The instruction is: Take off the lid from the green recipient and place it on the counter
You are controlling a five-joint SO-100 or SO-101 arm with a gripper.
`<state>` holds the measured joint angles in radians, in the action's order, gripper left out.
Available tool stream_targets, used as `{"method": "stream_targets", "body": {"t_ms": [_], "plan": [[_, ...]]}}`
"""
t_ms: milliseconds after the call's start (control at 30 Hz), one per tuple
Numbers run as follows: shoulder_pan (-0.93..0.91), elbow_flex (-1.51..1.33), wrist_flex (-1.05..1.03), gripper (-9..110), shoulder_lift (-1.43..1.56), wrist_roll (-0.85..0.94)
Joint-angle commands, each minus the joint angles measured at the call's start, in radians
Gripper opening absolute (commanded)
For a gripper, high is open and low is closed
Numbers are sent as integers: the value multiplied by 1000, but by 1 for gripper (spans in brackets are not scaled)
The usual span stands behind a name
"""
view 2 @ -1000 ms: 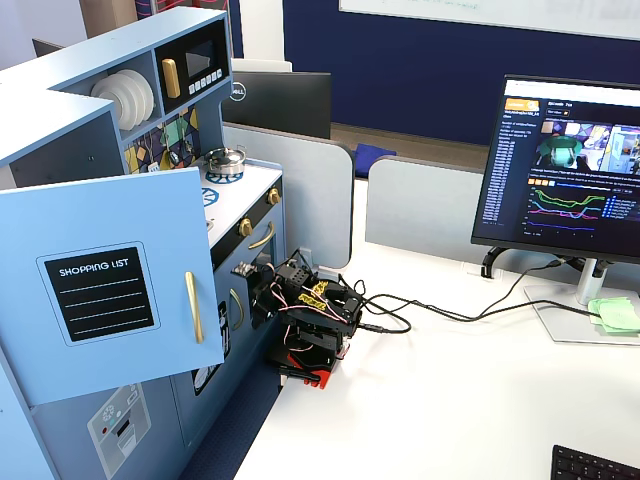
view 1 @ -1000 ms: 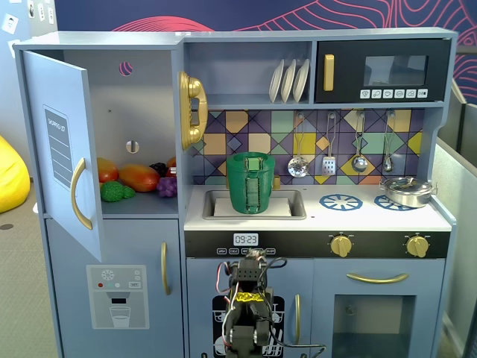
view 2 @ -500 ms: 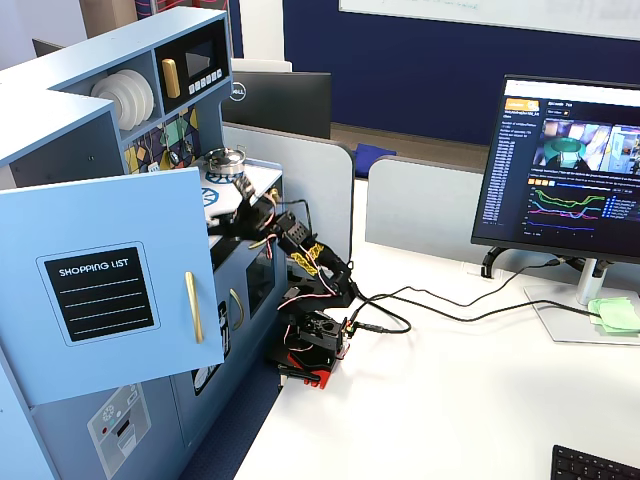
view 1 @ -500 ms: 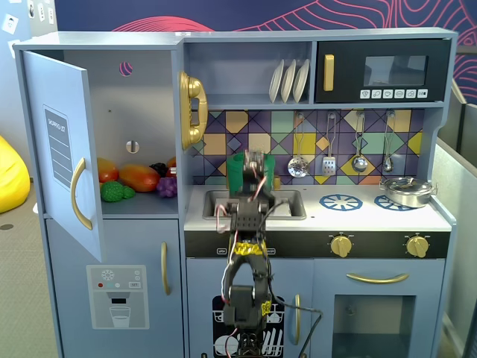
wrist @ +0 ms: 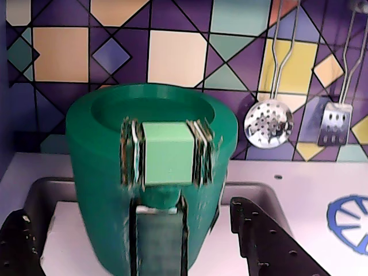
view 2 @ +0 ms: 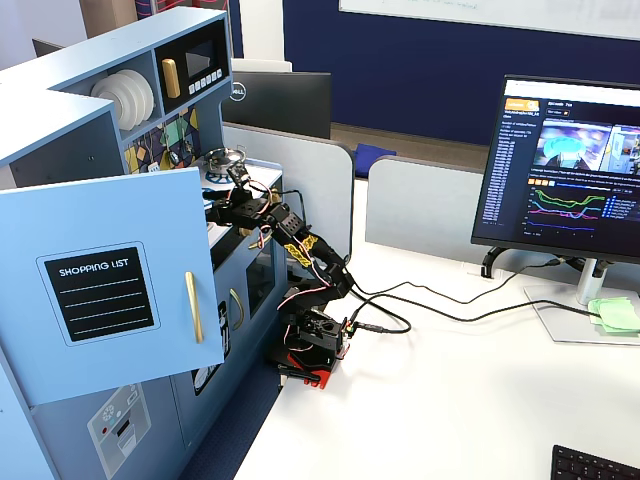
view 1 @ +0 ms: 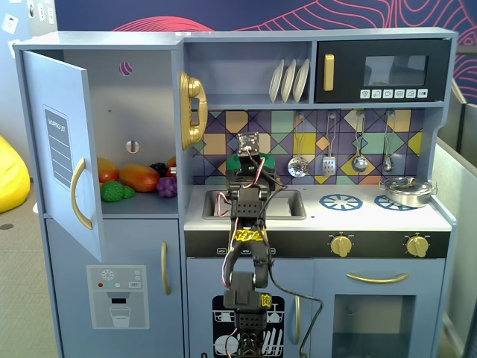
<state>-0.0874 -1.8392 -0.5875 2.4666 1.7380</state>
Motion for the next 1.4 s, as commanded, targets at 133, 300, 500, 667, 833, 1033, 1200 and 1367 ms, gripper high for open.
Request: {"method": "stream_targets", "body": {"t_ms": [133,300,500,667,833,1033,1200,1367], "plan": [[-6,137,87,38,-129,32],[3,209,106,37,-219,34],[11,299,118,37,-314,31],[25,344,97,35,-354,-3],[48,357,92,27,-370,-21],[77,353,97,5,-380,-46],[94,356,126,0,-388,-57],[87,426,149,0,-413,-31]]}}
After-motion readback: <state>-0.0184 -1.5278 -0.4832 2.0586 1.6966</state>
